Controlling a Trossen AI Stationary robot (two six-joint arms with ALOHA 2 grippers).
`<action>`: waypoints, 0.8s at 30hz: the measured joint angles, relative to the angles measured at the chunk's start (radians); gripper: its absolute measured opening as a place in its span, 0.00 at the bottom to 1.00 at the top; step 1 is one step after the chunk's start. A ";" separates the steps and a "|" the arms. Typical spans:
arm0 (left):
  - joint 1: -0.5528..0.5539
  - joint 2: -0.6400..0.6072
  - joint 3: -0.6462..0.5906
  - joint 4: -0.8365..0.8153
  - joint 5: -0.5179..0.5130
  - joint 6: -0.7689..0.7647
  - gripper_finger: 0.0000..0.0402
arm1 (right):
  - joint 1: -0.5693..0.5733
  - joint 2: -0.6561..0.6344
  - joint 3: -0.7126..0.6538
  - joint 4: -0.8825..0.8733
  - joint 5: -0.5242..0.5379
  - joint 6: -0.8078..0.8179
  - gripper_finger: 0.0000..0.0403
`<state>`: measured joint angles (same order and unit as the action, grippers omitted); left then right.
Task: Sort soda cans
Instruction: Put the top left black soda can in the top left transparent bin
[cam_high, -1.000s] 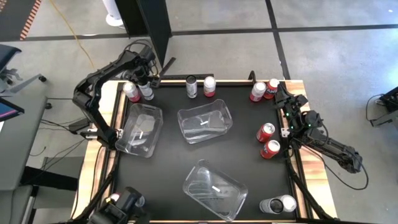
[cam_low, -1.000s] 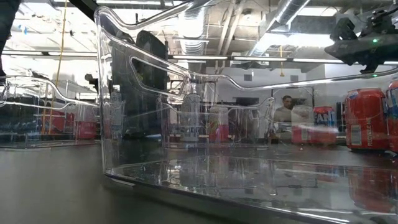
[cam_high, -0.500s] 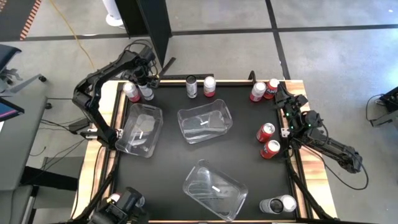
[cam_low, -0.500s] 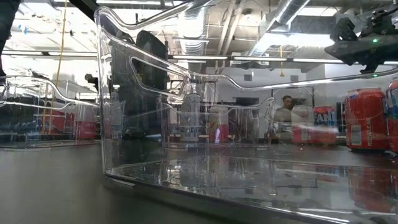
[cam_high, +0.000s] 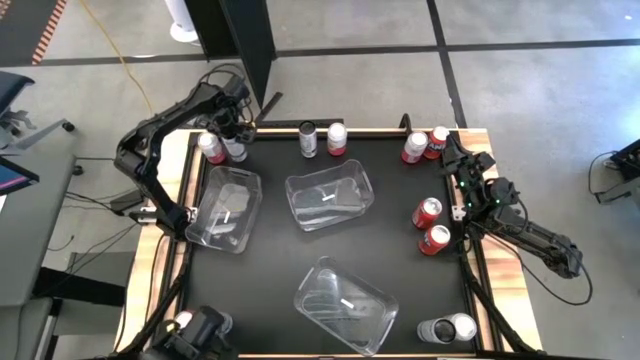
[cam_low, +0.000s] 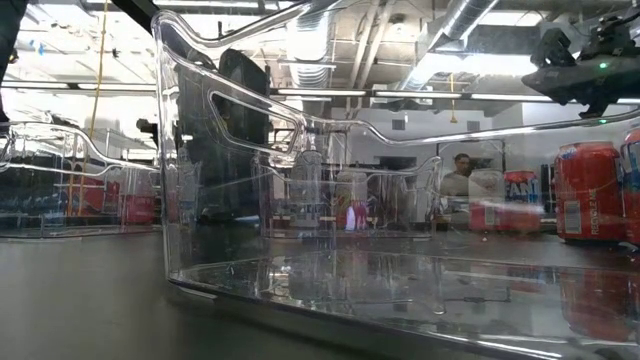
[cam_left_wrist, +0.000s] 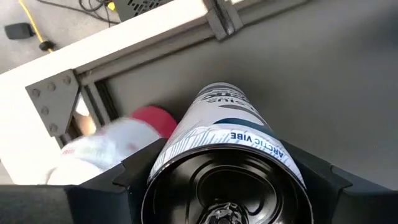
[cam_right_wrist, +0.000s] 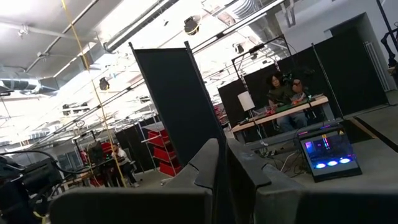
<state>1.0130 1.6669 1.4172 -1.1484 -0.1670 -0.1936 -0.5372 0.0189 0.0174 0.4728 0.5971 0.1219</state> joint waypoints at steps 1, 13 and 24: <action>-0.003 -0.011 0.005 -0.008 -0.001 0.000 0.63 | 0.000 0.000 0.000 0.000 0.000 0.000 0.12; -0.073 -0.179 0.085 -0.140 0.006 -0.043 0.63 | 0.000 0.000 0.000 0.000 0.000 0.000 0.12; -0.287 -0.347 0.231 -0.323 0.002 -0.166 0.63 | 0.000 0.000 0.000 0.000 0.000 0.000 0.12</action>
<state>0.7265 1.3195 1.6483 -1.4711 -0.1650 -0.3599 -0.5369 0.0186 0.0174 0.4730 0.5976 0.1219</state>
